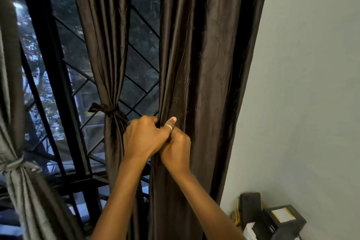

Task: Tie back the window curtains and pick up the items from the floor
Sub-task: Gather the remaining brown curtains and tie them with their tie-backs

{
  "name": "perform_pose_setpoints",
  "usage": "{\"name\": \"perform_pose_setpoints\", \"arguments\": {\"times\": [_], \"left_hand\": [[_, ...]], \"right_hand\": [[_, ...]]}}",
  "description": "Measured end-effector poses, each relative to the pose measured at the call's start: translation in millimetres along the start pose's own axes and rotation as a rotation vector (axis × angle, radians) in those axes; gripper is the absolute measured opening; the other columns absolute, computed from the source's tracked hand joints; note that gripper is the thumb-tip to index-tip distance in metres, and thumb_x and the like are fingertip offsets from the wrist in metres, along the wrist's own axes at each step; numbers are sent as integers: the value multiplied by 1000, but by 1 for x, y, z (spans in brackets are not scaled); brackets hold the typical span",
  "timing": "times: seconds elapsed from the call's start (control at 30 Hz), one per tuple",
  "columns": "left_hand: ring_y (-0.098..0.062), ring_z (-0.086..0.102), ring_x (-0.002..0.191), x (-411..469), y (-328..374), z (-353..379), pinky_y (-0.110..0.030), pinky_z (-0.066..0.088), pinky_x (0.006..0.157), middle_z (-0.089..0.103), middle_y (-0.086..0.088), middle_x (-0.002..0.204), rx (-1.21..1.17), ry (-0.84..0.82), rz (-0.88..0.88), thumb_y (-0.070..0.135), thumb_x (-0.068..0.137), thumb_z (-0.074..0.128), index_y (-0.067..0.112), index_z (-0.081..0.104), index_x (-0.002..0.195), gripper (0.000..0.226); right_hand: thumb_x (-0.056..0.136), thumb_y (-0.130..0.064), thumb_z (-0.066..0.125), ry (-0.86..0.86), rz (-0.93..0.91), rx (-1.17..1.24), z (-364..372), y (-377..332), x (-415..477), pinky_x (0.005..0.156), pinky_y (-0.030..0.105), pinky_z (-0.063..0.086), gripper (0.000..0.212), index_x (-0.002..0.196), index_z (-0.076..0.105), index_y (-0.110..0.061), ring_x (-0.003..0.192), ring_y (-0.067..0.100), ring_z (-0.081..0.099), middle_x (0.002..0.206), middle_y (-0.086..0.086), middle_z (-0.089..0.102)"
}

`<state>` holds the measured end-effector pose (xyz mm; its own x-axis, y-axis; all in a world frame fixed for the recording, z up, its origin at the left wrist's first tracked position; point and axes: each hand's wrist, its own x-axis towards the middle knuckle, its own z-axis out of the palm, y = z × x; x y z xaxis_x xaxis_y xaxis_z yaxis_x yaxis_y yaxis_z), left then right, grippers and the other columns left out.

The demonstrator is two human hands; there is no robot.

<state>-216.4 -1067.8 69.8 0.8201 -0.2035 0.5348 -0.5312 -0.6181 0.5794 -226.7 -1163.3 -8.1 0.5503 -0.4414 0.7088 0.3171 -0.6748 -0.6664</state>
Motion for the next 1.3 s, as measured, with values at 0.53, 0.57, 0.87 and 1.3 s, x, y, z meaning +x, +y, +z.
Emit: {"name": "perform_pose_setpoints", "arguments": {"times": [0.53, 0.57, 0.87, 1.3], "left_hand": [[-13, 45, 42, 8, -17, 22, -27, 25, 45, 39, 4, 42, -33, 64, 109, 27, 96, 63, 20, 36, 48, 55], [-14, 46, 43, 10, -20, 21, -28, 28, 45, 40, 4, 42, -55, 63, 111, 28, 96, 63, 19, 37, 49, 55], [-10, 47, 42, 27, -49, 11, -27, 32, 46, 46, 2, 42, -115, 34, 67, 30, 96, 65, 5, 49, 52, 53], [-20, 49, 42, 12, -40, 10, -32, 38, 45, 44, 0, 42, -71, 98, 44, 32, 98, 61, 15, 44, 51, 53]], "right_hand": [[91, -21, 70, 324, 64, -95, -97, 40, 35, 89, 37, 56, 27, 117, 64, -18, 102, 14, 61, 113, -3, 60], [91, -24, 71, 367, 134, -121, -107, 44, 44, 94, 34, 54, 36, 124, 59, -18, 108, 15, 58, 121, -1, 56], [95, -26, 68, -85, 246, -281, -160, 78, 97, 84, 26, 53, 15, 103, 70, -14, 90, 16, 66, 93, -3, 68], [97, -17, 63, 99, 155, -205, -142, 53, 40, 62, 6, 43, 10, 93, 55, -21, 74, 1, 61, 82, -10, 61]]}}
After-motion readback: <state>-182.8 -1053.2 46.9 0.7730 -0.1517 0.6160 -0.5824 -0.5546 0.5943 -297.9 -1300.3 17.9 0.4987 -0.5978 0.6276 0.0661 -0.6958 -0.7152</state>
